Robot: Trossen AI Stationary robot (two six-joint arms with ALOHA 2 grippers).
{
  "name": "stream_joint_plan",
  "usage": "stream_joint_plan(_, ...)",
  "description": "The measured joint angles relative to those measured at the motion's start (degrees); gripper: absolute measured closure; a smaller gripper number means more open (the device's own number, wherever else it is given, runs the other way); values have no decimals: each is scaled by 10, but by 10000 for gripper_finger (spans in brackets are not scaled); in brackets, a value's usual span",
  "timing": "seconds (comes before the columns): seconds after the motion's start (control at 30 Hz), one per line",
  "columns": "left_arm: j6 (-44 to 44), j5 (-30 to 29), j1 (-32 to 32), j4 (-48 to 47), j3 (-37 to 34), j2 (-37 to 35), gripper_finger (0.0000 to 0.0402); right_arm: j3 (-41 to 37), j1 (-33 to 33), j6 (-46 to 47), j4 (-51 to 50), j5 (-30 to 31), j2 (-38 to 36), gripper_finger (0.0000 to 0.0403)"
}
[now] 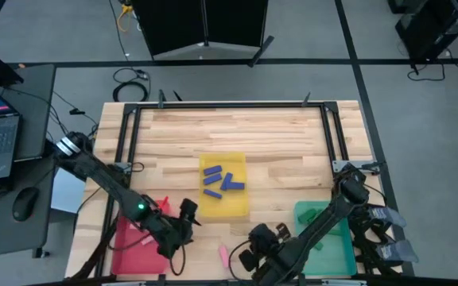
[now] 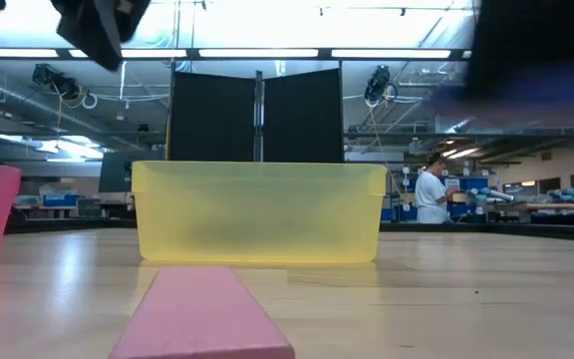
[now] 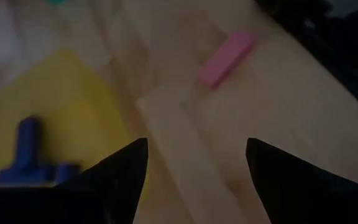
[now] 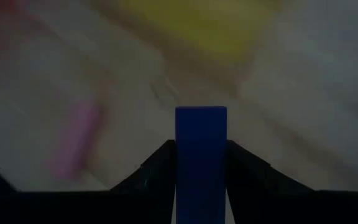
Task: Sort blocks
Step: Put the blue block into the yellow bin, then put the pink block into the red bin
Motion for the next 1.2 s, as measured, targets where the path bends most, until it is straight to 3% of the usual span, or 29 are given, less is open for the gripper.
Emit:
stream_joint_plan(0.17,53,40,12,43,24,55,129,6,-25,-64,6,165,-43,287)
stream_joint_plan(0.27,79,43,20,43,50,88,143,6,-62,-121,10,221,-59,287)
stream_joint_plan(0.4,99,64,33,43,83,132,161,6,-124,-225,39,237,-67,277)
stream_joint_plan(0.67,111,83,42,39,128,207,174,6,-198,-355,57,245,-73,183)
stream_joint_plan(0.83,115,88,43,54,131,229,174,6,-193,-365,41,273,-90,140)
stream_joint_plan(0.9,127,116,44,72,131,235,174,6,-179,-363,36,295,-101,131)
stream_joint_plan(1.03,161,180,43,133,132,244,174,6,-146,-366,18,331,-133,126)
stream_joint_plan(1.2,200,190,47,162,131,255,174,6,-111,-370,18,342,-164,137)
